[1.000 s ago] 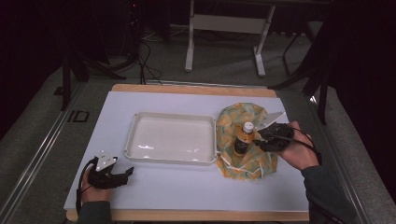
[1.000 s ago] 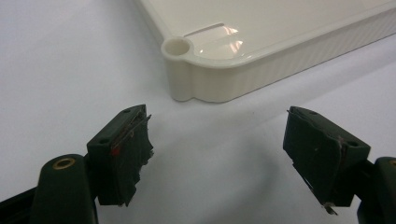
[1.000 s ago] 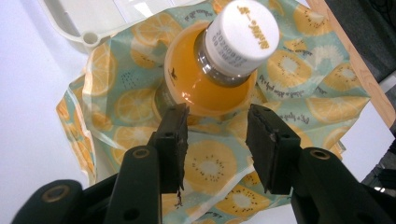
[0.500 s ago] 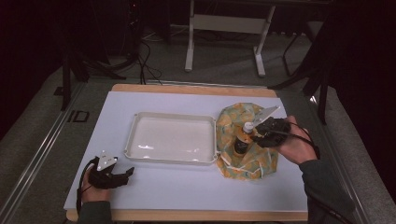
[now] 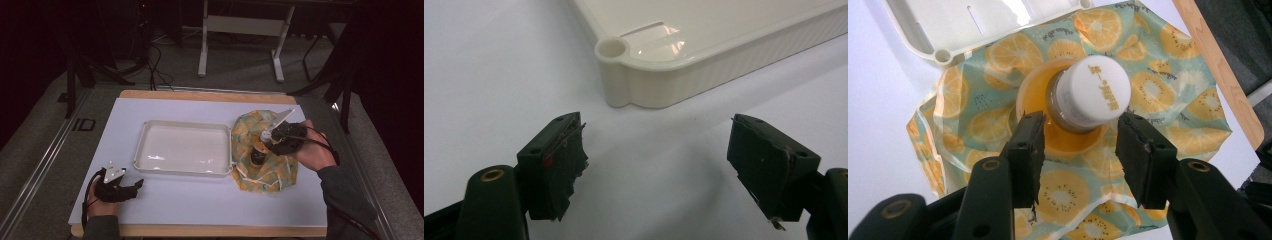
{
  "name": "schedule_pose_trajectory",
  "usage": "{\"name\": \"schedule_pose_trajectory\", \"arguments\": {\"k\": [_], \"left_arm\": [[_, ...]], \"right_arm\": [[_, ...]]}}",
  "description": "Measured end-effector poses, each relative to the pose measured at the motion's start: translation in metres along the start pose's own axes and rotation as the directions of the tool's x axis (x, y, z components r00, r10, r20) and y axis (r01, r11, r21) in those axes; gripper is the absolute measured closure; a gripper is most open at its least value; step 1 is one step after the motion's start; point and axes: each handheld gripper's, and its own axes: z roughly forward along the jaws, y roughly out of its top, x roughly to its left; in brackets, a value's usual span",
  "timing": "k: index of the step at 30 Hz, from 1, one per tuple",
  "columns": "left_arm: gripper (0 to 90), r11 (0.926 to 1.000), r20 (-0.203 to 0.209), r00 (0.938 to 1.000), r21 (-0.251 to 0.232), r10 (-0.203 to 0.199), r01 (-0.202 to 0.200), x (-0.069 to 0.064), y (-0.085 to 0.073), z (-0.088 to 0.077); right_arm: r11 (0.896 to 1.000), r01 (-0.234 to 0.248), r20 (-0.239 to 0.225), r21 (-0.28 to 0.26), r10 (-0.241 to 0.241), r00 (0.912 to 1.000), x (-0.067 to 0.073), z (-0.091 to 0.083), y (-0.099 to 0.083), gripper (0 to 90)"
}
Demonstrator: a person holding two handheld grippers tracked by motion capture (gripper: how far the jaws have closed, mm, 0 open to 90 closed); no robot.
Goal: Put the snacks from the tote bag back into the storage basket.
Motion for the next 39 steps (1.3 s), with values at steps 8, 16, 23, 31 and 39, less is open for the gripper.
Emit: {"name": "schedule_pose_trajectory", "arguments": {"k": [8, 16, 23, 31, 39], "left_arm": [[23.0, 1.0000, 0.000, 1.0000, 0.003, 0.003, -0.003, 0.000, 0.000, 0.000], [23.1, 1.0000, 0.002, 1.0000, 0.003, 0.003, -0.003, 0.000, 0.000, 0.000], [23.0, 1.0000, 0.003, 1.0000, 0.007, 0.005, -0.005, 0.000, 0.000, 0.000], [23.0, 1.0000, 0.003, 1.0000, 0.006, 0.006, -0.006, 0.000, 0.000, 0.000], [23.1, 1.0000, 0.005, 1.0000, 0.004, 0.004, -0.004, 0.001, 0.000, 0.000]], "right_arm": [[0.999, 0.019, -0.015, 0.027, -0.019, 0.9997, -0.004, 0.001, 0.012, 52.6], [0.999, 0.019, -0.055, 0.050, -0.017, 0.9984, -0.011, 0.005, 0.017, 52.9], [0.996, 0.041, -0.094, 0.083, -0.033, 0.9950, -0.016, 0.007, 0.021, 54.5], [0.993, 0.054, -0.155, 0.104, -0.037, 0.9873, -0.024, 0.013, 0.027, 54.9], [0.990, 0.056, -0.225, 0.131, -0.025, 0.9740, -0.032, 0.017, 0.035, 56.1]]}}
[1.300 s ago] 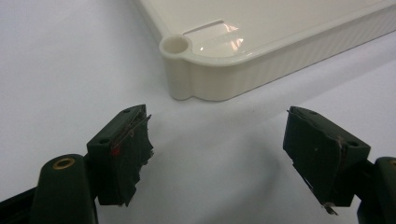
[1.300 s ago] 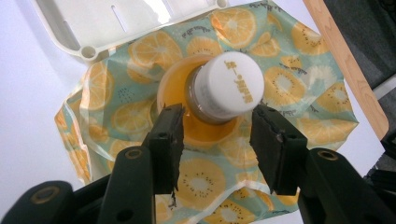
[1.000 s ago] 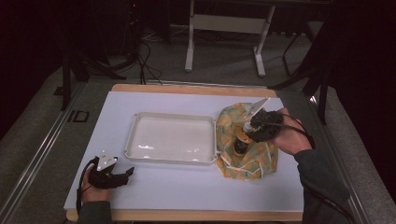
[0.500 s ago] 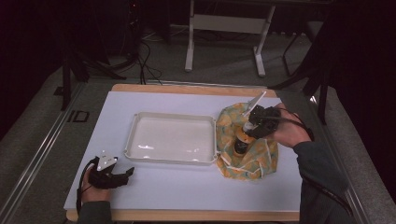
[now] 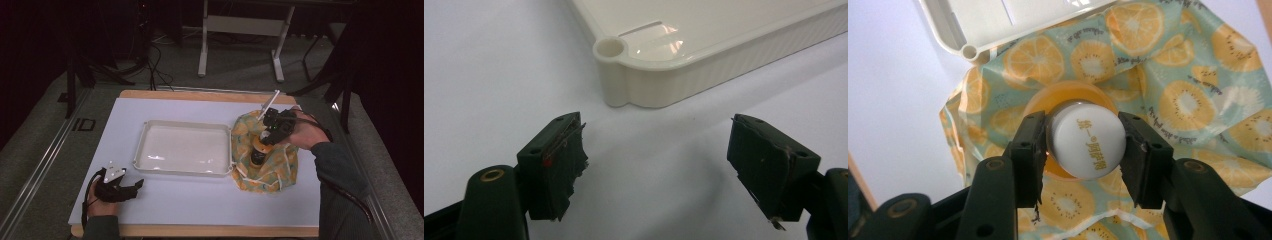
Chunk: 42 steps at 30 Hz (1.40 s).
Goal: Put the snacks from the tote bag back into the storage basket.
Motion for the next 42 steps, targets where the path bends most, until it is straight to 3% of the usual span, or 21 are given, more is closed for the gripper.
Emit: {"name": "schedule_pose_trajectory", "arguments": {"k": [6, 19, 42], "left_arm": [[23.0, 1.0000, 0.002, 1.0000, 0.001, 0.000, 0.000, 0.0002, 0.0000, 0.0000], [23.0, 1.0000, 0.000, 1.0000, -0.002, 0.001, -0.001, 0.0003, 0.0000, -0.0001], [23.1, 1.0000, -0.004, 1.0000, -0.005, -0.003, 0.003, -0.0002, -0.0001, -0.0003]], "right_arm": [[0.999, -0.008, -0.022, 0.031, 0.008, 0.9997, -0.0020, -0.0004, 0.0022, 58.1], [0.997, -0.015, -0.020, 0.071, 0.016, 0.9997, -0.0019, -0.0008, 0.0066, 58.7], [0.998, -0.024, -0.013, 0.057, 0.025, 0.9996, -0.0008, -0.0066, 0.0081, 58.8]]}}
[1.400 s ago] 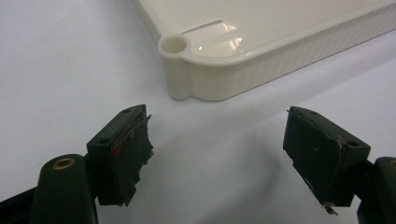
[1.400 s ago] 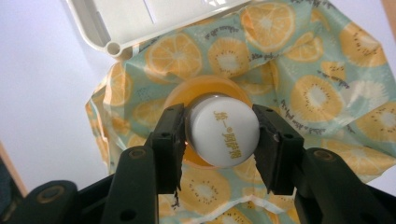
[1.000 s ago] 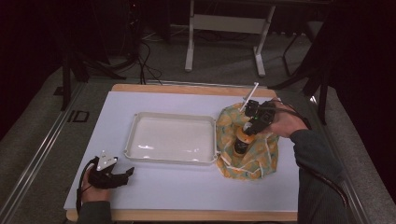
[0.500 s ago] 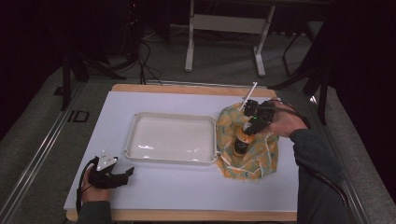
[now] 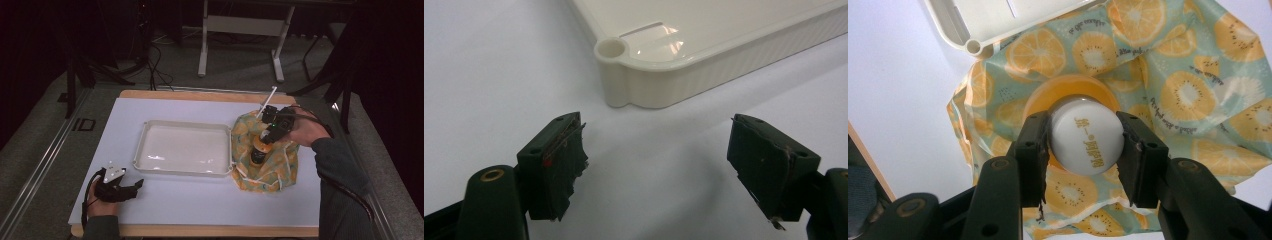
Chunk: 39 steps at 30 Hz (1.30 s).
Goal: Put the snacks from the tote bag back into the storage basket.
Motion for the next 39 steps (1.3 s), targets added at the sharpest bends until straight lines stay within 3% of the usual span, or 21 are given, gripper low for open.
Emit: {"name": "schedule_pose_trajectory", "arguments": {"k": [26, 39], "left_arm": [[23.1, 1.0000, 0.002, 1.0000, 0.001, 0.003, -0.003, 0.000, 0.000, 0.000], [23.1, 1.0000, 0.004, 1.0000, 0.002, 0.003, -0.003, 0.000, 0.000, 0.000]], "right_arm": [[1.000, -0.011, 0.038, -0.013, 0.011, 0.9992, -0.002, -0.016, -0.004, 58.8], [0.999, -0.028, 0.080, -0.040, 0.031, 0.9963, -0.005, -0.026, -0.006, 58.8]]}}
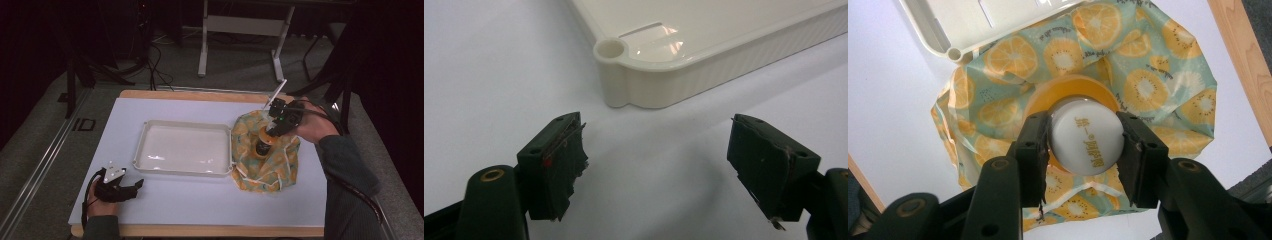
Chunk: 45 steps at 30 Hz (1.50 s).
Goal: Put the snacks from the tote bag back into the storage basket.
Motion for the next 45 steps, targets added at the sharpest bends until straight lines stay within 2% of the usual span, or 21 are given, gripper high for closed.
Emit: {"name": "schedule_pose_trajectory", "arguments": {"k": [11, 30, 45], "left_arm": [[23.1, 1.0000, 0.001, 1.0000, 0.001, 0.000, 0.000, 0.000, 0.000, 0.000], [23.1, 1.0000, 0.001, 1.0000, 0.001, 0.001, -0.001, 0.000, 0.000, 0.000], [23.1, 1.0000, 0.001, 1.0000, 0.000, 0.002, -0.002, 0.000, 0.000, 0.000]], "right_arm": [[1.000, 0.003, 0.029, -0.007, -0.002, 0.9996, -0.001, -0.006, 0.002, 58.8], [0.997, 0.010, 0.089, -0.074, -0.004, 0.9960, -0.001, -0.016, 0.004, 58.8], [0.995, 0.051, 0.111, -0.086, -0.042, 0.9929, 0.006, -0.024, 0.018, 58.9]]}}
